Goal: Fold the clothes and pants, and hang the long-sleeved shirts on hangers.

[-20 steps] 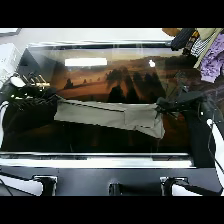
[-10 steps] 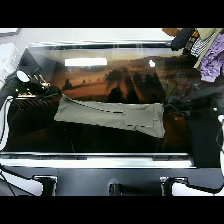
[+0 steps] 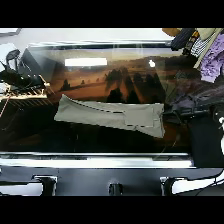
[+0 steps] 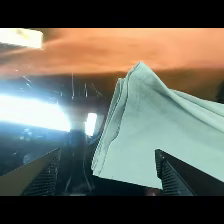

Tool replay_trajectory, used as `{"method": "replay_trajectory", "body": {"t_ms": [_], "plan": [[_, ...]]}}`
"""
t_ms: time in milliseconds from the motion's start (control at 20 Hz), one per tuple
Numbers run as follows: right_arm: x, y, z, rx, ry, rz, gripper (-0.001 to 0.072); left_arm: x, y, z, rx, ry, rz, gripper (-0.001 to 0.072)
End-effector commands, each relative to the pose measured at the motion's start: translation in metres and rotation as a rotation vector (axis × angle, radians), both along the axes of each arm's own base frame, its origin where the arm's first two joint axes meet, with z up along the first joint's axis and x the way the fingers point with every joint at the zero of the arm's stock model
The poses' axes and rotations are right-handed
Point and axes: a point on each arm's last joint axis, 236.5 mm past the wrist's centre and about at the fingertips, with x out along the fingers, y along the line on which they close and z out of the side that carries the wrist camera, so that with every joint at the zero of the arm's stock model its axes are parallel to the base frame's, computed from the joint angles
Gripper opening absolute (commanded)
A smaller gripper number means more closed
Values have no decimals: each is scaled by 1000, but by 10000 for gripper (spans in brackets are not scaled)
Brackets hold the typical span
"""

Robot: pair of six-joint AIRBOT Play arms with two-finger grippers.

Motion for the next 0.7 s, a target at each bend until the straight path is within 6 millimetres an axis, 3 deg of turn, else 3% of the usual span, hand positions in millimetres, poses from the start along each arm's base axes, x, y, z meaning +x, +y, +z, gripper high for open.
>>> {"method": "replay_trajectory", "body": {"t_ms": [0, 200, 350, 400, 450, 500, 600, 650], "plan": [[-1, 27, -19, 36, 11, 76, 671, -7, 3, 18, 15, -25, 10, 720], [6, 45, -25, 4, -7, 107, 651, -10, 3, 17, 8, -12, 21, 720], [8, 60, -27, -7, -5, 126, 462, -10, 2, 16, 4, -11, 20, 720], [8, 64, -26, -9, -7, 134, 303, -9, 1, 16, 0, -11, 20, 720], [10, 67, -25, -11, -11, 133, 92, -9, 0, 15, -4, -9, 18, 720], [13, 67, -23, -17, -13, 119, 25, -9, -5, 13, -27, -5, 14, 720], [19, 63, -10, -29, -21, 79, 24, -9, -20, 4, -94, 11, 4, 719], [23, 61, 1, -40, -33, 66, 23, -7, -34, -3, -155, 15, -1, 655]]}}
